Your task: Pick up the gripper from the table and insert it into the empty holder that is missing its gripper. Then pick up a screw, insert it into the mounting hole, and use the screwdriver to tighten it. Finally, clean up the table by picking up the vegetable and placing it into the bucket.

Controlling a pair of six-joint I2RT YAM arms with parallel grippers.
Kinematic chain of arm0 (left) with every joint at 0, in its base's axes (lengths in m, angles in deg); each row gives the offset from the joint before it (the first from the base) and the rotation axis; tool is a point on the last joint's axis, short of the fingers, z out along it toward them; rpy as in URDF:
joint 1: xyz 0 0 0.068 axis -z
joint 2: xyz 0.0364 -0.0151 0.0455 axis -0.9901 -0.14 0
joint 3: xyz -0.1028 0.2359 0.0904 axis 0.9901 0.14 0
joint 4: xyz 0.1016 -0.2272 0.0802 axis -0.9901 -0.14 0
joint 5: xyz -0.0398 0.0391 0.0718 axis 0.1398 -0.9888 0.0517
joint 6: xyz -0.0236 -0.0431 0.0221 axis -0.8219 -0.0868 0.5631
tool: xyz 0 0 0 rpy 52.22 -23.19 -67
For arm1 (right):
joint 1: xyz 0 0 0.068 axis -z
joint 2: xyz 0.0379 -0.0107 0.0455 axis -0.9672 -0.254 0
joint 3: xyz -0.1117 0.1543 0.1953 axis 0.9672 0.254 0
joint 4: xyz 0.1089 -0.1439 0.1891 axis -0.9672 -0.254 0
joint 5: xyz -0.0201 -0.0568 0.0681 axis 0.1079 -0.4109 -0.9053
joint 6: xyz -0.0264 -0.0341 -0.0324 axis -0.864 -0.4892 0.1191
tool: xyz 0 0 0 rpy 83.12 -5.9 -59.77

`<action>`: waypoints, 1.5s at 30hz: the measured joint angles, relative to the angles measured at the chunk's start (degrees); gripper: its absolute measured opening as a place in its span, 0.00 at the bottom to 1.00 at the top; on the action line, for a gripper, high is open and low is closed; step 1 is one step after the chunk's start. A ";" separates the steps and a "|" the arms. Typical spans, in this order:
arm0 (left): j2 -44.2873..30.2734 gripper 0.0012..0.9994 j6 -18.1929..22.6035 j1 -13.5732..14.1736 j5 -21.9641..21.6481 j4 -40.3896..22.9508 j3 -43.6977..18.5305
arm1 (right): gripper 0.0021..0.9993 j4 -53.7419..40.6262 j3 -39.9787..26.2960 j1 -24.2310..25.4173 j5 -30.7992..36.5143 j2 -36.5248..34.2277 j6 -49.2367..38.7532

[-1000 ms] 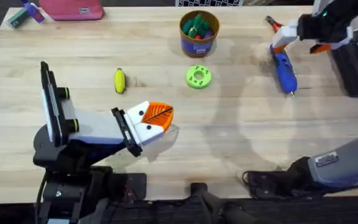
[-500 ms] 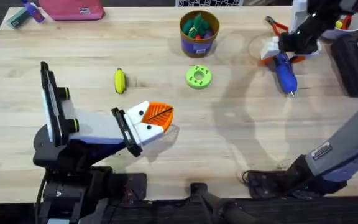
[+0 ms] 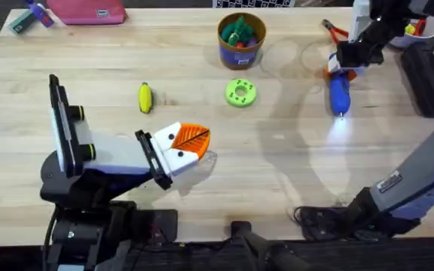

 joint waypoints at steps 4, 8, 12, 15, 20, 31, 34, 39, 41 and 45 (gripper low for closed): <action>0.00 0.01 -0.02 0.00 0.00 0.00 0.00 | 0.02 -3.32 -1.32 -0.24 -0.40 0.13 0.00; 0.00 0.01 0.00 0.00 0.00 0.00 0.00 | 0.02 -4.36 -3.60 -0.57 -2.65 3.12 0.02; 0.00 0.01 0.00 0.00 0.00 0.02 0.00 | 0.02 -3.79 -6.30 -0.84 -6.92 10.40 0.54; 0.00 0.01 0.00 0.00 0.00 0.00 0.00 | 0.02 -3.09 -7.41 -1.07 -10.37 17.59 1.29; 0.00 0.01 0.00 0.00 0.00 0.00 0.00 | 0.02 -2.24 -7.78 -2.71 -12.86 27.80 2.25; 0.00 0.01 0.00 0.00 0.00 0.00 0.00 | 0.02 6.66 -7.78 -19.28 -14.36 41.18 6.89; 0.00 0.01 0.00 0.00 0.00 0.01 0.00 | 0.02 8.24 -7.78 -24.62 -14.72 43.03 7.85; 0.00 0.01 0.00 0.00 0.00 0.00 0.00 | 0.02 10.79 -7.78 -31.89 -15.19 44.84 8.90; 0.00 0.01 0.00 0.00 0.00 0.00 0.00 | 0.02 12.59 -7.52 -34.04 -15.19 45.43 9.13; 0.00 0.01 -0.02 0.00 0.00 0.00 0.00 | 0.02 17.61 -4.11 -37.00 -15.21 48.15 9.97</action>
